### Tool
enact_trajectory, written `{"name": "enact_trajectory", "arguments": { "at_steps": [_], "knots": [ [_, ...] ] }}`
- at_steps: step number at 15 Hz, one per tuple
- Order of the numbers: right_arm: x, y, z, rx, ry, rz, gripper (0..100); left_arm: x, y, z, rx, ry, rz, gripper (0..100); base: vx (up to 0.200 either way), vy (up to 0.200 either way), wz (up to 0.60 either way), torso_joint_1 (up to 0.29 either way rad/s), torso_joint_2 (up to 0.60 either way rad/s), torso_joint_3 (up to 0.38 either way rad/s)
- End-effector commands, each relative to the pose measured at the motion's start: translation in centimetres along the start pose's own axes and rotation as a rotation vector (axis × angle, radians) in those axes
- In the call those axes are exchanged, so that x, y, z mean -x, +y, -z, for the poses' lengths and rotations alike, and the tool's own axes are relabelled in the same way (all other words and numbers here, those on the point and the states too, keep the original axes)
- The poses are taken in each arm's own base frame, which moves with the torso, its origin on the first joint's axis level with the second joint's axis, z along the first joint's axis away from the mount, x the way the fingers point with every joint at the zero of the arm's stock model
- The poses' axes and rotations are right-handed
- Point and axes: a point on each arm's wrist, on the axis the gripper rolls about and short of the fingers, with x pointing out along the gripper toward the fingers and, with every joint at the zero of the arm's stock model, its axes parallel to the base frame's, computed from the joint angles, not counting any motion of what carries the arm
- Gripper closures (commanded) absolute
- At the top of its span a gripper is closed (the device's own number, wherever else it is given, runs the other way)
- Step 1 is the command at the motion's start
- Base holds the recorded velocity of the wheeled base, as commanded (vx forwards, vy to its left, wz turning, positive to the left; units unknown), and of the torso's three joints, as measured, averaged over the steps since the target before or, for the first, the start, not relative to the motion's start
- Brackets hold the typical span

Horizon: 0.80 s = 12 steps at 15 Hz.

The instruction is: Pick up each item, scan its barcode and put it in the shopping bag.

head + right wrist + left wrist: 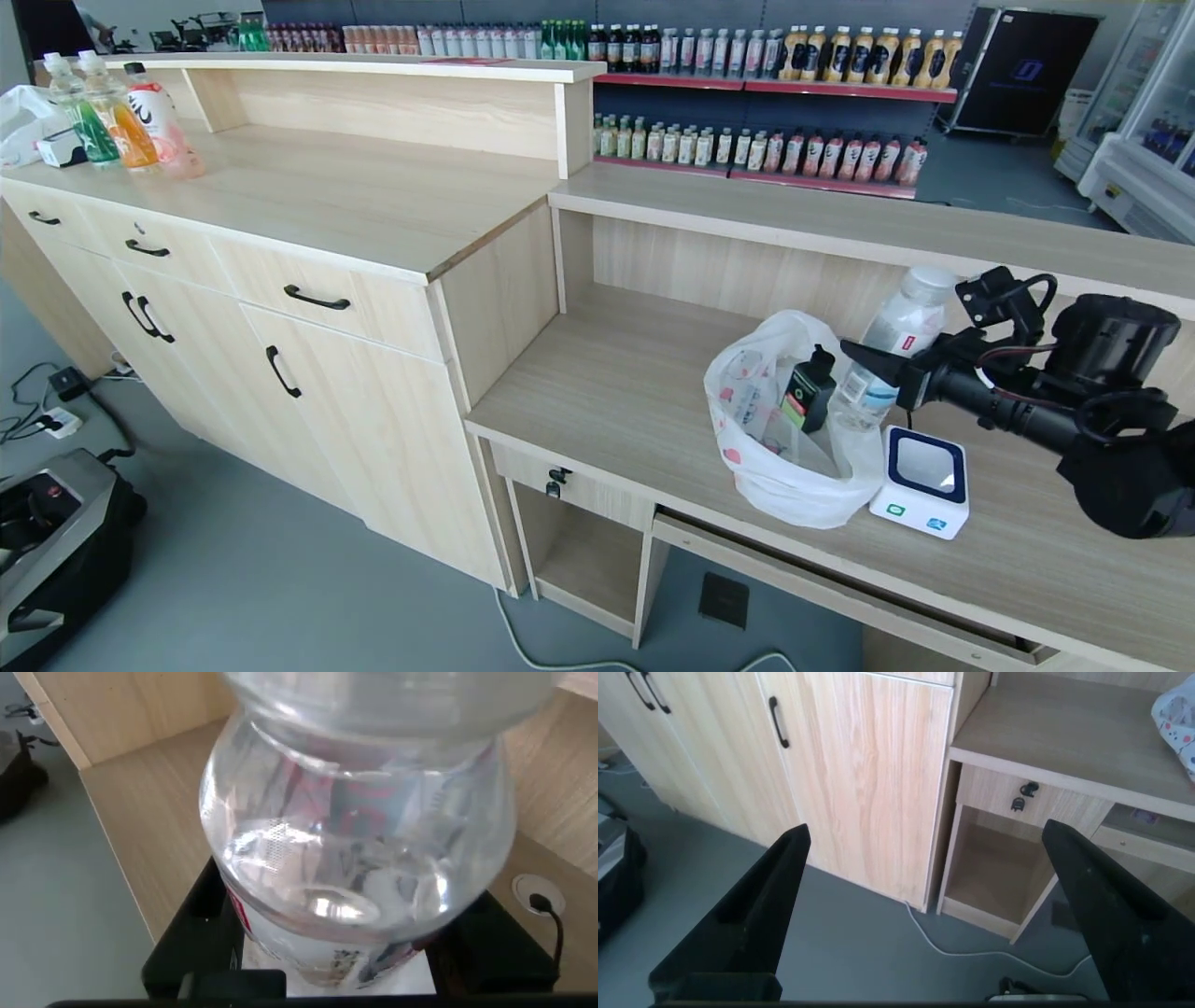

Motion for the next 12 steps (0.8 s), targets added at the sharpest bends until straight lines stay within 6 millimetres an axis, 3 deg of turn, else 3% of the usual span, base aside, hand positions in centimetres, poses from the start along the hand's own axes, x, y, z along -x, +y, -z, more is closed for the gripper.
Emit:
{"name": "enact_trajectory", "arguments": {
  "at_steps": [1, 4, 9, 12],
  "knots": [
    [-1.9, 0.1, 4.3, -0.040, 0.070, -0.028, 100, 0.0, 0.0, 0.0, 0.000, -0.001, 0.000, 0, 0.000, 0.000, 0.00, 0.000, 0.00, 0.000],
    [-3.5, 0.5, 5.9, -0.039, 0.071, -0.053, 100, 0.0, 0.0, 0.0, 0.000, -0.001, 0.000, 0, 0.000, 0.000, 0.00, 0.000, 0.00, 0.000],
    [-5.7, 1.0, 6.7, -0.030, 0.053, -0.085, 100, 0.0, 0.0, 0.0, 0.000, -0.001, 0.000, 0, 0.000, 0.000, 0.00, 0.000, 0.00, 0.000],
    [-5.8, 1.0, 8.0, -0.018, 0.078, -0.088, 100, 0.0, 0.0, 0.0, 0.000, -0.001, 0.000, 0, 0.000, 0.000, 0.00, 0.000, 0.00, 0.000]
  ]
}}
